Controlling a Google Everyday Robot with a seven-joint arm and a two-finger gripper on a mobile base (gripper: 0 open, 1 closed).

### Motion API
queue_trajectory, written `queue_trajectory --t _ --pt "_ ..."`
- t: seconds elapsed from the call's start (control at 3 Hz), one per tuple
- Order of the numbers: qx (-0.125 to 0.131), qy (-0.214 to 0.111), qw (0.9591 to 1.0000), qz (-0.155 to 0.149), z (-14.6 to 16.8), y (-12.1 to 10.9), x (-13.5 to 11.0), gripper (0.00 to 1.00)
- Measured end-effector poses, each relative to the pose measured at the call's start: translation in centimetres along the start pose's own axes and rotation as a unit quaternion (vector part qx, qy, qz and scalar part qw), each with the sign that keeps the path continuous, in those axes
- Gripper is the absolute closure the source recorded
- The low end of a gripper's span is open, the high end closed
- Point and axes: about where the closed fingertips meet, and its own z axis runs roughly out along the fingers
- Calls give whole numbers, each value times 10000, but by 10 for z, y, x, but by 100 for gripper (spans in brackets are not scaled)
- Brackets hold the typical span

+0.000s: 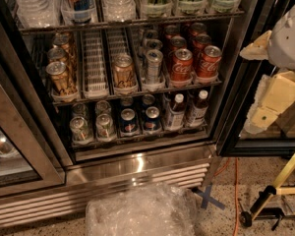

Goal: Pick coke can from middle shelf of fridge

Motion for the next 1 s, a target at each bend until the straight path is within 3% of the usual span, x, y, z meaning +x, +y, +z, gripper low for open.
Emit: queue_trajectory --t 0.33,0.67,1.0 --pt "-372 -290 9988 132 21 -6 -4 0" --pt "-1102 -1082 9876 293 70 -9 -3 0" --pt "-1876 -1887 9619 620 118 -12 -9 0"
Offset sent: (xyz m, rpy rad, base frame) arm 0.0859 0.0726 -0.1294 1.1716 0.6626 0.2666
